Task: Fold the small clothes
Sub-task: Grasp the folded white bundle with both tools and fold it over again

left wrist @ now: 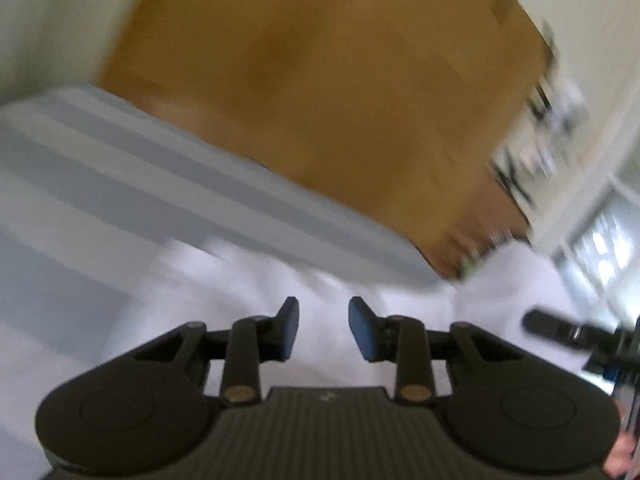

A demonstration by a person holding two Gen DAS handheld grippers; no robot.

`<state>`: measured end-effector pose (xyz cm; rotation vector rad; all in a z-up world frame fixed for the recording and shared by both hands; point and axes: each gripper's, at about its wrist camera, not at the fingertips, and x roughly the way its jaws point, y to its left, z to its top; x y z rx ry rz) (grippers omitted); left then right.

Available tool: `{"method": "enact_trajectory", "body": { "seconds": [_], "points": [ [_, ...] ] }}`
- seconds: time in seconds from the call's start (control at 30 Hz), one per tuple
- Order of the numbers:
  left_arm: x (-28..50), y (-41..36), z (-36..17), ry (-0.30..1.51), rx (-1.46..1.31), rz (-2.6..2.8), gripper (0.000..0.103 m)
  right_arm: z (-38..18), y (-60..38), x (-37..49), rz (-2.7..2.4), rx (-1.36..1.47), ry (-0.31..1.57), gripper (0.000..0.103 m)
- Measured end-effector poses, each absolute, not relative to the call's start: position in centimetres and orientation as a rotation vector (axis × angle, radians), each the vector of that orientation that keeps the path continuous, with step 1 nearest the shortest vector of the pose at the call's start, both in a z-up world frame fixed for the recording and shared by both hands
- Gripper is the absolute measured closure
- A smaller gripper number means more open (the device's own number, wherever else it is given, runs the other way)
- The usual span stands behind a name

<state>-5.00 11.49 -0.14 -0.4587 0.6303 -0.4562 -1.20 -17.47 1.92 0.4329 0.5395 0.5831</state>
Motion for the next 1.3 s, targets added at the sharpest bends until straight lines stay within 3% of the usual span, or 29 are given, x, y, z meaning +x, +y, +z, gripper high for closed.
{"method": "enact_trajectory", "body": {
  "seconds": [0.13, 0.2, 0.23, 0.33, 0.57, 0.77, 0.97, 1.17, 1.23, 1.27, 1.3],
  "points": [
    [-7.0, 18.3, 0.1, 0.578, -0.55, -0.32, 0.072, 0.2, -8.8, 2.7, 0.717, 0.32, 0.63, 0.086],
    [-8.0, 20.5, -0.3, 0.566, -0.597, -0.29, 0.067, -2.5, -4.5, 5.2, 0.72, 0.271, 0.707, 0.077],
    [-8.3, 21.1, -0.6, 0.564, -0.611, -0.287, 0.066, -3.5, -3.3, 6.1, 0.712, 0.251, 0.733, 0.065],
    [-9.1, 21.9, -1.1, 0.563, -0.605, -0.287, 0.061, -5.6, -2.7, 6.7, 0.751, 0.281, 0.785, 0.059],
    [-7.7, 19.4, -0.7, 0.547, -0.588, -0.423, 0.058, 0.1, -9.5, 3.4, 0.711, 0.305, 0.554, 0.062],
    [-7.2, 15.9, 0.4, 0.549, -0.501, -0.507, 0.054, -0.4, -9.6, 5.2, 0.614, 0.315, 0.563, 0.075],
    [-7.2, 14.0, -0.5, 0.615, -0.452, -0.506, 0.057, -3.7, -3.8, 10.4, 0.649, 0.187, 0.741, 0.074],
    [-6.7, 12.6, -2.1, 0.706, -0.347, -0.428, 0.058, -3.8, -1.9, 9.5, 0.657, 0.004, 0.684, 0.074],
    [-7.1, 13.0, -0.9, 0.676, -0.338, -0.443, 0.052, -3.3, -4.2, 9.1, 0.684, 0.109, 0.67, 0.073],
    [-7.3, 13.4, -0.3, 0.652, -0.332, -0.439, 0.042, -3.0, -5.7, 8.9, 0.699, 0.18, 0.653, 0.073],
    [-7.4, 13.8, 0.1, 0.635, -0.328, -0.429, 0.026, -2.6, -7.3, 8.2, 0.705, 0.248, 0.62, 0.071]
  ]
}}
